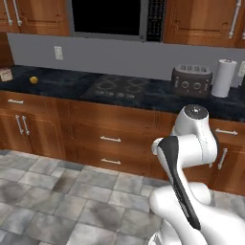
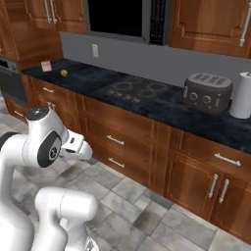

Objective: Place the avocado and squash inside the fridge drawer. Close the drawer after placing the vegetables.

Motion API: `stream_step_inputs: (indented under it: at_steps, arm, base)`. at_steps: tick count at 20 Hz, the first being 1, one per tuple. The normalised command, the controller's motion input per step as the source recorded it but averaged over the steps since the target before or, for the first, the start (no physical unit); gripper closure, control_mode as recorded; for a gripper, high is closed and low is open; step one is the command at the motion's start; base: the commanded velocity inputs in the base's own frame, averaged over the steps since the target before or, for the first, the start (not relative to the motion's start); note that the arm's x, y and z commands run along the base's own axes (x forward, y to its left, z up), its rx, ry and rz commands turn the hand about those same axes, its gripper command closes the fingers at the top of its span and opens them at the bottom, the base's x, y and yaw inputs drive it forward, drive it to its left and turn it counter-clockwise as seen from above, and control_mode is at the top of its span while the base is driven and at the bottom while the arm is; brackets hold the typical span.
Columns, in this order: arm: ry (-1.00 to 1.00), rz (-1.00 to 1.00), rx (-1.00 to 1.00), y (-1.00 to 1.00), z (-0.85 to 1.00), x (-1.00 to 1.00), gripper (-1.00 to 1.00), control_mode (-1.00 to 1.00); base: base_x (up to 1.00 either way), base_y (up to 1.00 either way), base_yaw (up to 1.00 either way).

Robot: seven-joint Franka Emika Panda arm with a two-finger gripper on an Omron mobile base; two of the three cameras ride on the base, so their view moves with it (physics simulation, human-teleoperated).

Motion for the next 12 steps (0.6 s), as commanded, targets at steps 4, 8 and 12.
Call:
stream_step_inputs:
  at_steps: [4, 8, 12]
  arm:
    - [0.00, 0.00, 0.00, 0.00, 0.00, 0.00, -1.00, 1.00]
    - [0.00, 0.00, 0.00, 0.00, 0.00, 0.00, -1.00, 1.00]
    - [0.00, 0.00, 0.00, 0.00, 0.00, 0.00, -1.00, 1.00]
  base:
    - [1.00, 1.00, 0.00]
    - [1.00, 1.00, 0.00]
    - [1.00, 1.00, -0.03]
